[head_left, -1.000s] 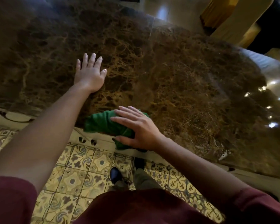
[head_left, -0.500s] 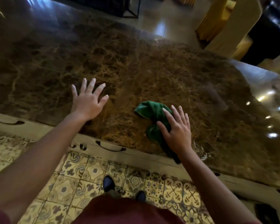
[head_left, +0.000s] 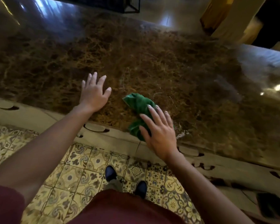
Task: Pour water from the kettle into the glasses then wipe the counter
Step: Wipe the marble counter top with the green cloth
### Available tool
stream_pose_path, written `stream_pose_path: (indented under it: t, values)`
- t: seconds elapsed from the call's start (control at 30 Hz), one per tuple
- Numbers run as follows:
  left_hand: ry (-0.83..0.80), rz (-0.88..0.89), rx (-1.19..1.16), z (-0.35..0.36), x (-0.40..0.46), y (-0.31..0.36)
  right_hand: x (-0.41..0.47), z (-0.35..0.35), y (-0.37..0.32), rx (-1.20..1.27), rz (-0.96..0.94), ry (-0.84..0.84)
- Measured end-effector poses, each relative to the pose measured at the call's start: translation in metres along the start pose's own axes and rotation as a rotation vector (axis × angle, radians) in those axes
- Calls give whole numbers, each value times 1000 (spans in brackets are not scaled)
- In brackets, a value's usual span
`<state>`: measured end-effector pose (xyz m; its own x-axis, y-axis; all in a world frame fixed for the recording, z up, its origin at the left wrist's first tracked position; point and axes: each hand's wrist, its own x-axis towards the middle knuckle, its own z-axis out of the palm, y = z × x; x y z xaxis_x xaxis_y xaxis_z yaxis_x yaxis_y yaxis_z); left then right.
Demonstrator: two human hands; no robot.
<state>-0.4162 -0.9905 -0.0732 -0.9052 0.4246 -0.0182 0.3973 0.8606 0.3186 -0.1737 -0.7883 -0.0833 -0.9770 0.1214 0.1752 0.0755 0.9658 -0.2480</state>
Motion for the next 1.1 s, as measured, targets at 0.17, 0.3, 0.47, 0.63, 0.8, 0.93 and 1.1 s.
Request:
stream_pose_path:
  t: [0.17, 0.3, 0.47, 0.63, 0.8, 0.93, 1.1]
  values:
    - [-6, -44, 84, 22, -5, 26, -22, -27, 78, -31, 197, 14]
    - [31, -63, 104, 24, -8, 27, 19, -34, 113, -4, 133, -35]
    - [46, -85, 116, 22, -8, 30, 93, -35, 144, 10, 220, -26]
    - [35, -88, 105, 17, -9, 30, 97, -30, 122, 33, 307, -25]
    - [4, -48, 117, 10, -5, 28, 4, -24, 74, -4, 265, 20]
    - [-6, -47, 143, -19, 15, -7, -6, -26, 93, -5, 467, 66]
    - [-42, -218, 162, -21, 35, -44, 65, -27, 132, -9, 656, 105]
